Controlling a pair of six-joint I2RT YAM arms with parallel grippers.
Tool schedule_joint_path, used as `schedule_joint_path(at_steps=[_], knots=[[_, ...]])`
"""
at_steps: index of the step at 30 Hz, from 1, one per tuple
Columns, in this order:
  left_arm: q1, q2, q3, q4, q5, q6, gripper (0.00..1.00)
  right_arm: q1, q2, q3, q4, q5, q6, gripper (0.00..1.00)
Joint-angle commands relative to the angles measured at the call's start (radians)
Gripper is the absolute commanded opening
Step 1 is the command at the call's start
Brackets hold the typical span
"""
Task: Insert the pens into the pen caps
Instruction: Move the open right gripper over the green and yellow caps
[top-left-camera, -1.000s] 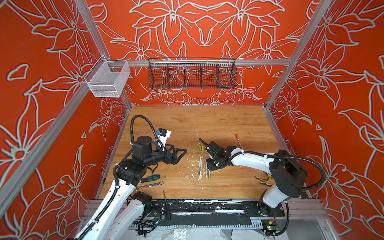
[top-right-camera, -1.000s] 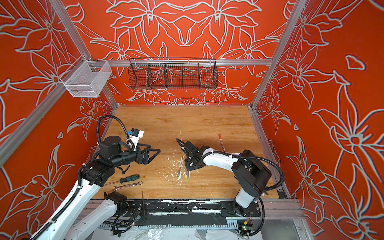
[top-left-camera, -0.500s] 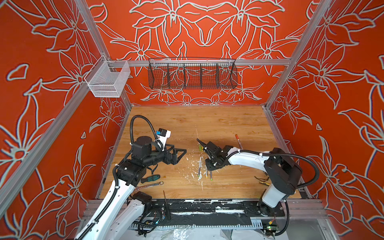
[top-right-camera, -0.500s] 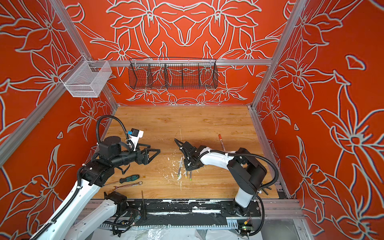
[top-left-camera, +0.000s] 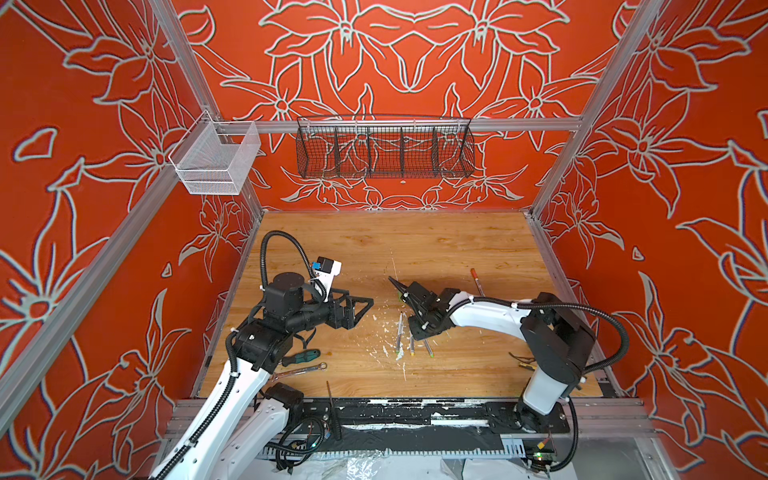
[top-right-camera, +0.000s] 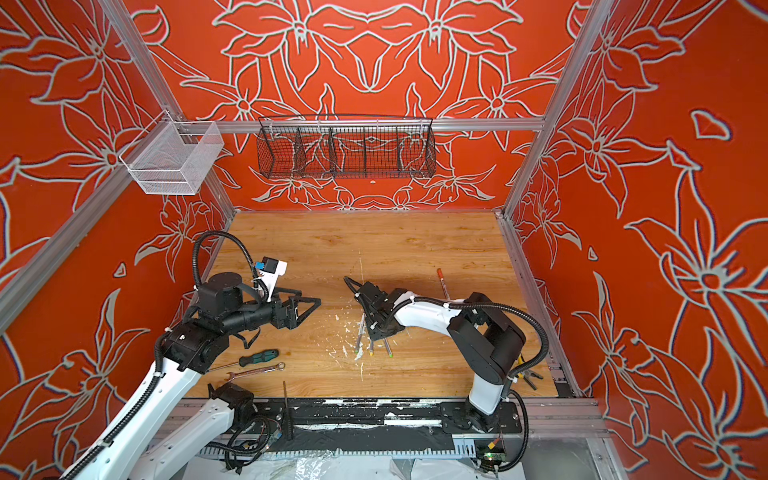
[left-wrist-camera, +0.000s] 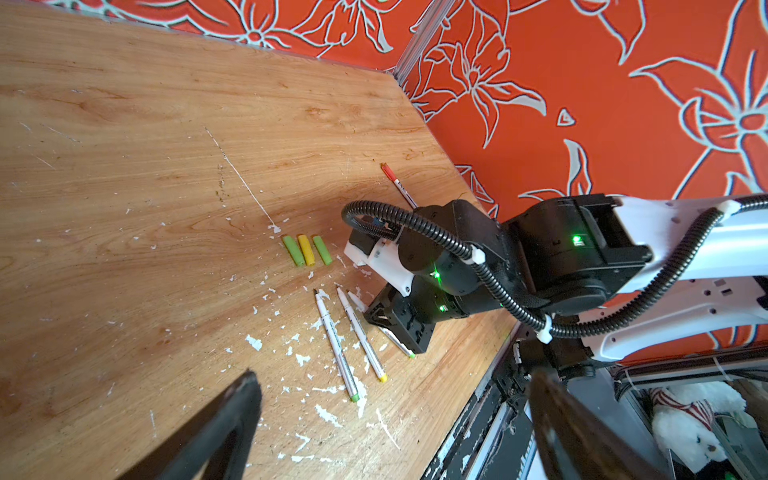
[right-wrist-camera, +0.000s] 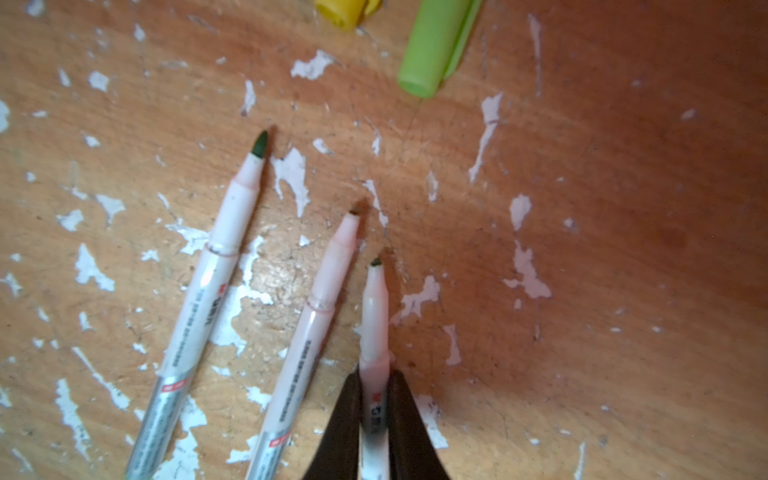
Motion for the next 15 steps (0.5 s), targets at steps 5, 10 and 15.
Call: schedule_joint_path(at_steps=[5, 10, 15], knots=[[0.003, -0.001, -0.006, 0.024, 0.014, -0.002, 0.97, -0.005, 0.002, 0.083, -0.075, 0.033, -0.029, 0.32], [0.003, -0.006, -0.006, 0.020, 0.010, 0.003, 0.97, -0.046, 0.001, 0.143, -0.079, 0.029, -0.050, 0.40], [0.003, -0.013, -0.003, 0.009, 0.003, 0.011, 0.97, -0.109, 0.046, 0.225, -0.096, 0.046, -0.067, 0.42]])
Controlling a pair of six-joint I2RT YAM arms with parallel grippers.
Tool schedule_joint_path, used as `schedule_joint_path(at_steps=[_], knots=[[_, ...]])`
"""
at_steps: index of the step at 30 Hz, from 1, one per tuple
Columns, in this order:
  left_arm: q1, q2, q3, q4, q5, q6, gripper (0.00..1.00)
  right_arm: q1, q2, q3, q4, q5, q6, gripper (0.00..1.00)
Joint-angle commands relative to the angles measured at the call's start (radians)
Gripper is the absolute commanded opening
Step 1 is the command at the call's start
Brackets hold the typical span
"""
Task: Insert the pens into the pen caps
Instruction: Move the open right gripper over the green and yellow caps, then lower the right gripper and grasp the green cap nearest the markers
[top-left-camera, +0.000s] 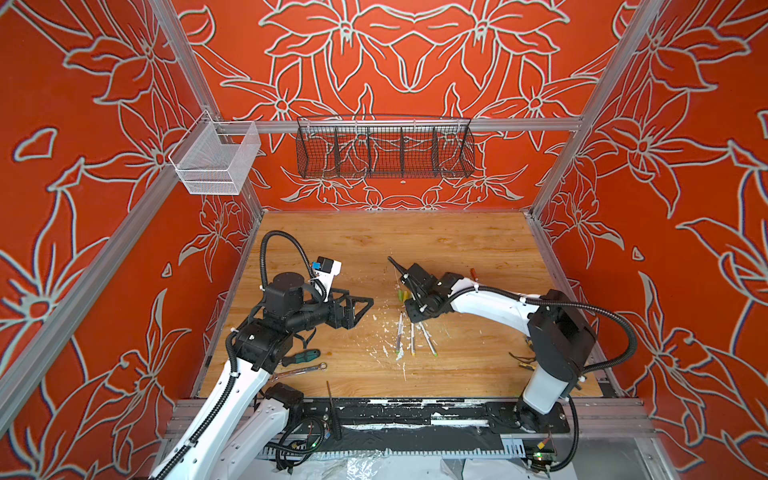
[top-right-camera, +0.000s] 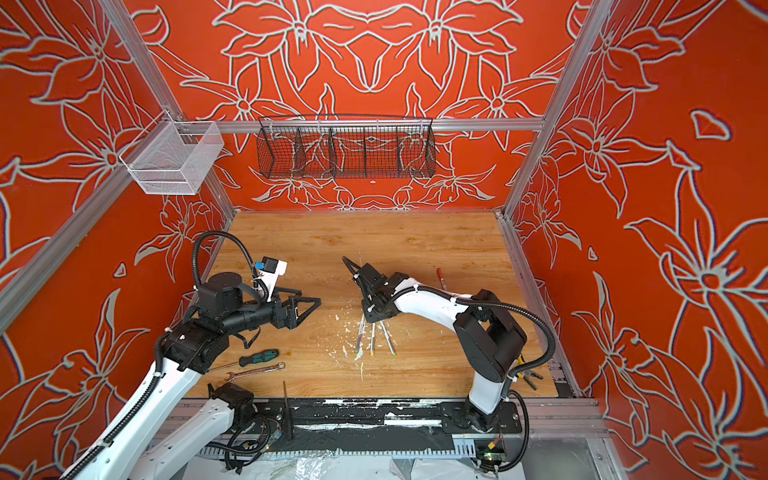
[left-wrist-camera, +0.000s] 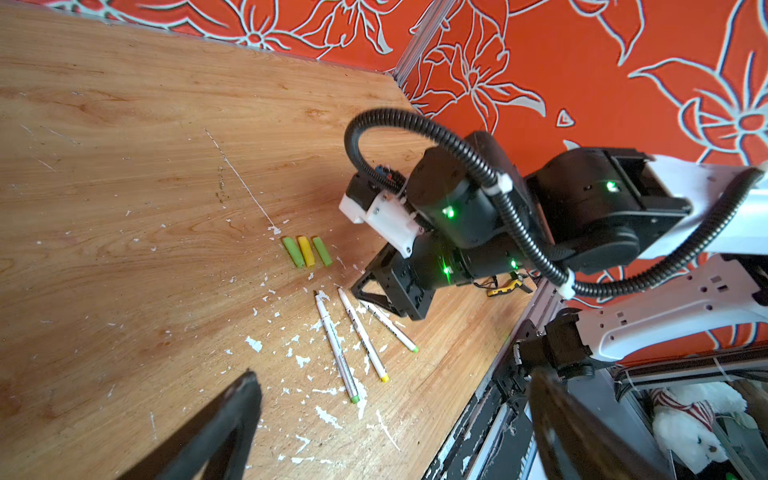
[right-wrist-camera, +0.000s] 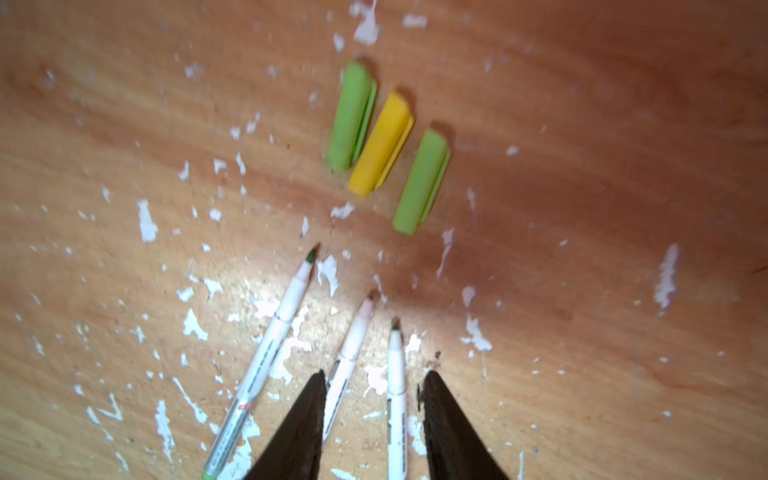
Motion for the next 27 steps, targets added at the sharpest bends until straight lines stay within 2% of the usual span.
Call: schedule_joint_path(at_steps=[1, 12, 19, 27], knots=[[0.003, -0.017, -0.003, 0.004, 0.001, 0.013, 0.97, -0.042, 0.049, 0.061, -0.038, 0.037, -0.014, 0.41], [0.003, -0.041, -0.002, -0.003, -0.021, 0.023, 0.97, -0.104, 0.201, 0.200, -0.021, -0.014, -0.031, 0.35], [0.002, -0.042, -0.002, -0.002, -0.023, 0.025, 0.97, -0.105, 0.257, 0.238, -0.015, -0.051, -0.045, 0.34], [0.003, -0.042, -0.002, 0.000, -0.021, 0.026, 0.97, -0.105, 0.287, 0.244, -0.019, -0.042, -0.048, 0.29]])
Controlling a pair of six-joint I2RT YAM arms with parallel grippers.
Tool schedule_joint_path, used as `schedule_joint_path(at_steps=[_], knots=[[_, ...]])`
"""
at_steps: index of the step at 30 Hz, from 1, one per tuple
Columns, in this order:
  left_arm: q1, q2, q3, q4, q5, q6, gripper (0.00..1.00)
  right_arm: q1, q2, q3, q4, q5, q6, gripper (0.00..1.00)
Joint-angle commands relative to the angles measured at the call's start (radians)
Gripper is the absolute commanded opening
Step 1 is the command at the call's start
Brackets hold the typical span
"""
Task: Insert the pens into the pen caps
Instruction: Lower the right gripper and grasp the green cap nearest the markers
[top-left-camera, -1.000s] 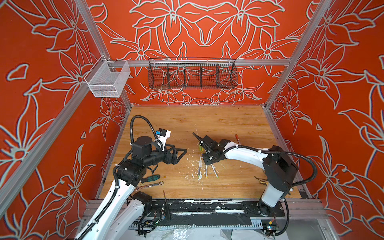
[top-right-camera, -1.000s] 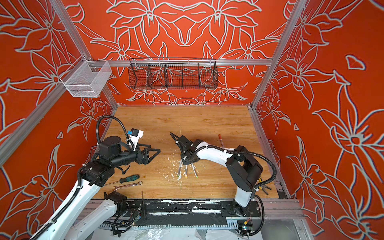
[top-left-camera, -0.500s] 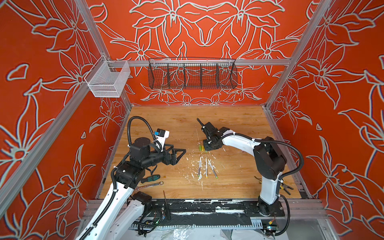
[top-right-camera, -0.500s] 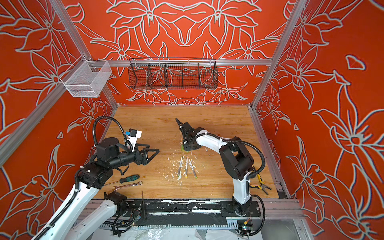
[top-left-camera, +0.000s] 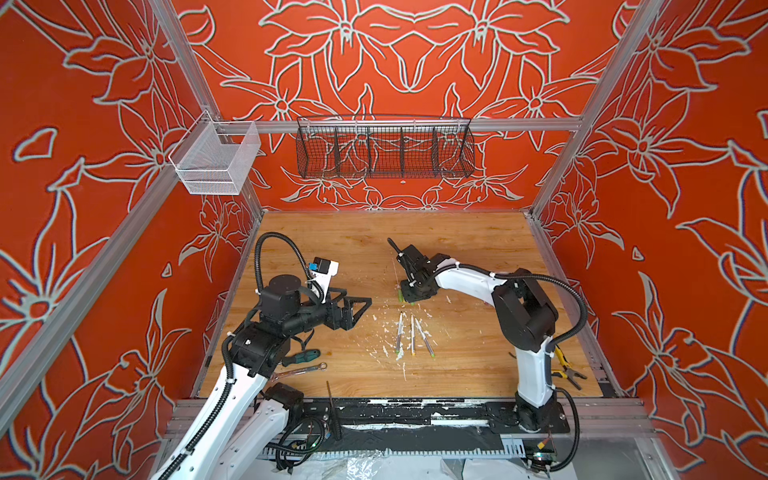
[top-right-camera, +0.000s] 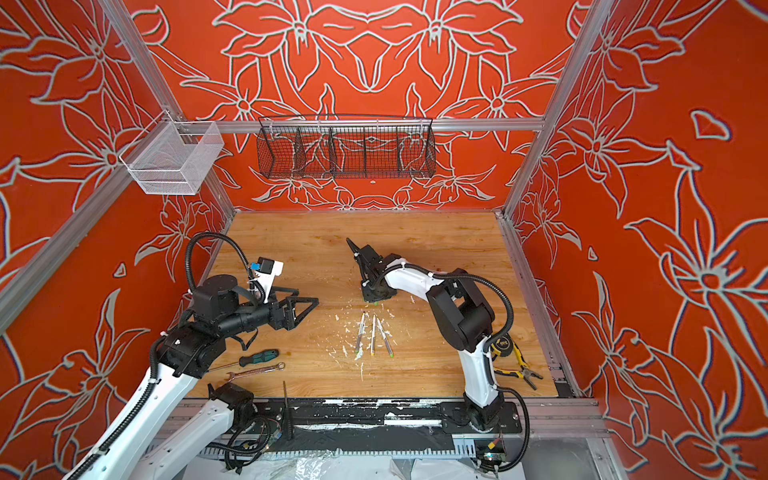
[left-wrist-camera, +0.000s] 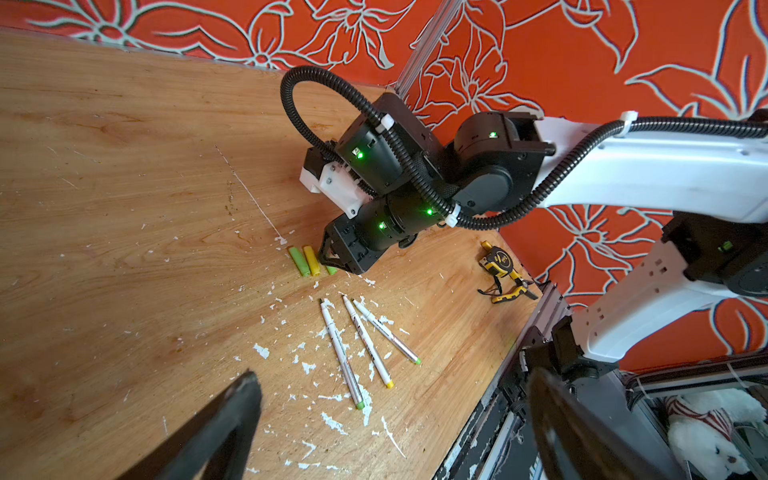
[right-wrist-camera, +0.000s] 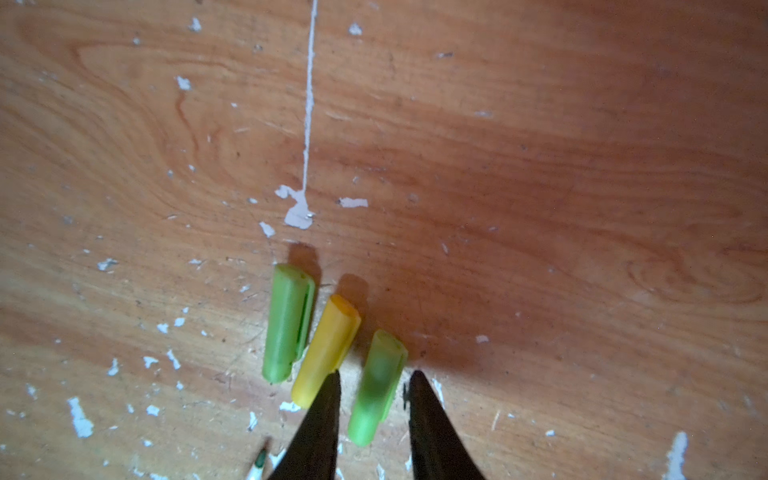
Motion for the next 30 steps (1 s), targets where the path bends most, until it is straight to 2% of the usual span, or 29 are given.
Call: schedule_joint_path(at_steps=[1, 18, 30], knots=[[0.004, -0.009, -0.002, 0.001, 0.002, 0.016, 0.97, -0.002, 0.022, 0.024, -0.021, 0.001, -0.006, 0.29], [0.003, -0.023, -0.005, -0.001, -0.001, 0.018, 0.97, -0.008, 0.081, 0.096, -0.072, 0.033, -0.042, 0.26], [0.003, -0.014, -0.003, 0.007, 0.005, 0.018, 0.97, -0.008, 0.054, 0.061, -0.083, 0.056, -0.047, 0.23]])
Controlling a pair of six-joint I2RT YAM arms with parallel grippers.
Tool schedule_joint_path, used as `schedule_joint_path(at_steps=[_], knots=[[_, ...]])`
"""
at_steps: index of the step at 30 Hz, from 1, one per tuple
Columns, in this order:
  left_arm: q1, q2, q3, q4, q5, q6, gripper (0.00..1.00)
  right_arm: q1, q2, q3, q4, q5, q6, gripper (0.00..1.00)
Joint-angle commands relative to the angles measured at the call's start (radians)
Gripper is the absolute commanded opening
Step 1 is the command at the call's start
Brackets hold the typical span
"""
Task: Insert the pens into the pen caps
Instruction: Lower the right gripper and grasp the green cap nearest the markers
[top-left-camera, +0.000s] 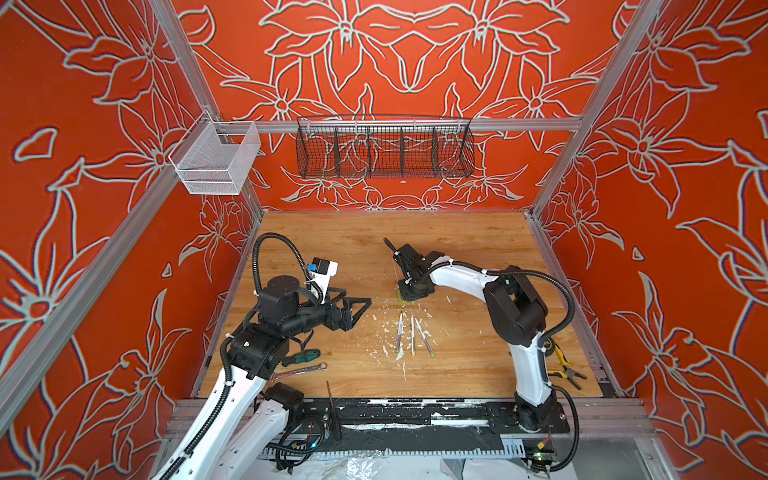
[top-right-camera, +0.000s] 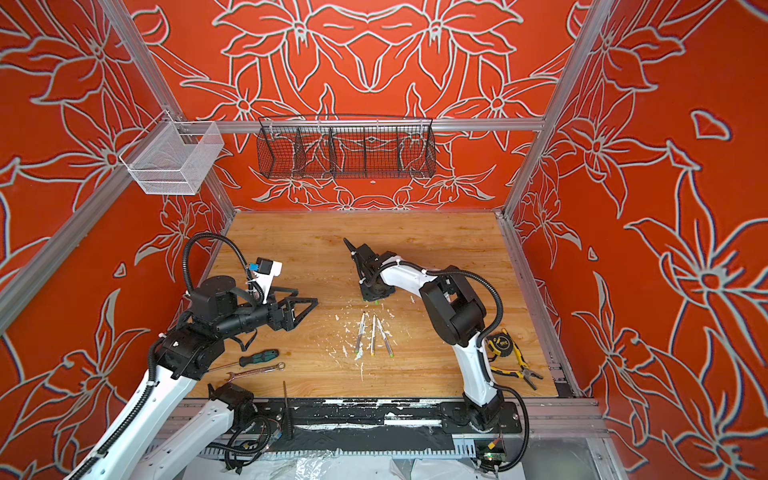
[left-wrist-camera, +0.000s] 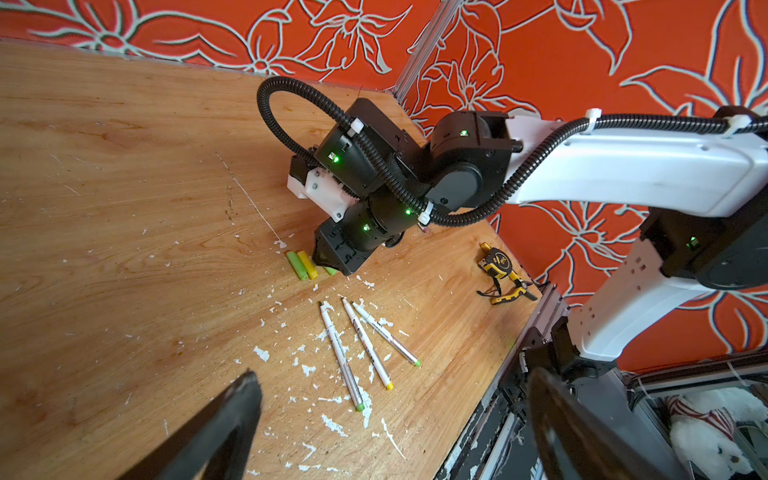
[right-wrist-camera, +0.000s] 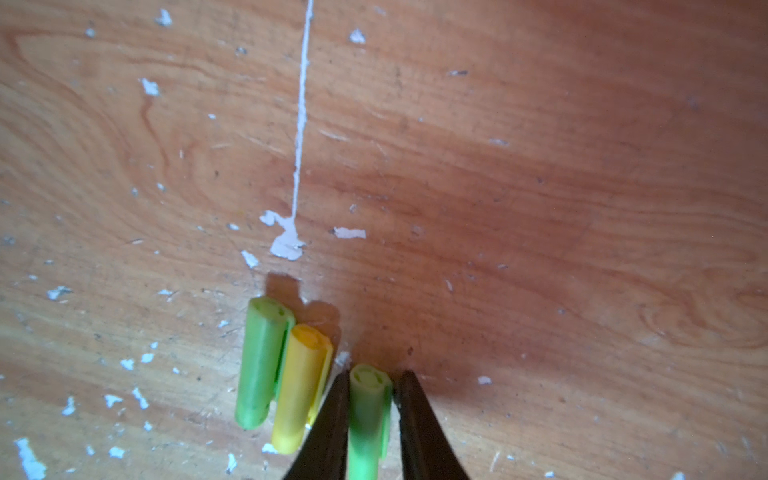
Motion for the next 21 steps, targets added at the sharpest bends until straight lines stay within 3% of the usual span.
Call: schedule_joint_path(at_steps=[1, 12, 21], knots=[[0.003, 0.001, -0.003, 0.007, 0.005, 0.014, 0.97, -0.005, -0.016, -0.018, -0.037, 0.031, -0.003, 0.23], [0.003, 0.005, -0.006, 0.013, 0.005, -0.001, 0.97, -0.006, -0.018, 0.010, -0.051, 0.032, -0.026, 0.13], [0.002, 0.020, -0.074, 0.150, 0.069, -0.128, 0.97, -0.007, -0.083, -0.021, -0.042, 0.018, -0.036, 0.12]])
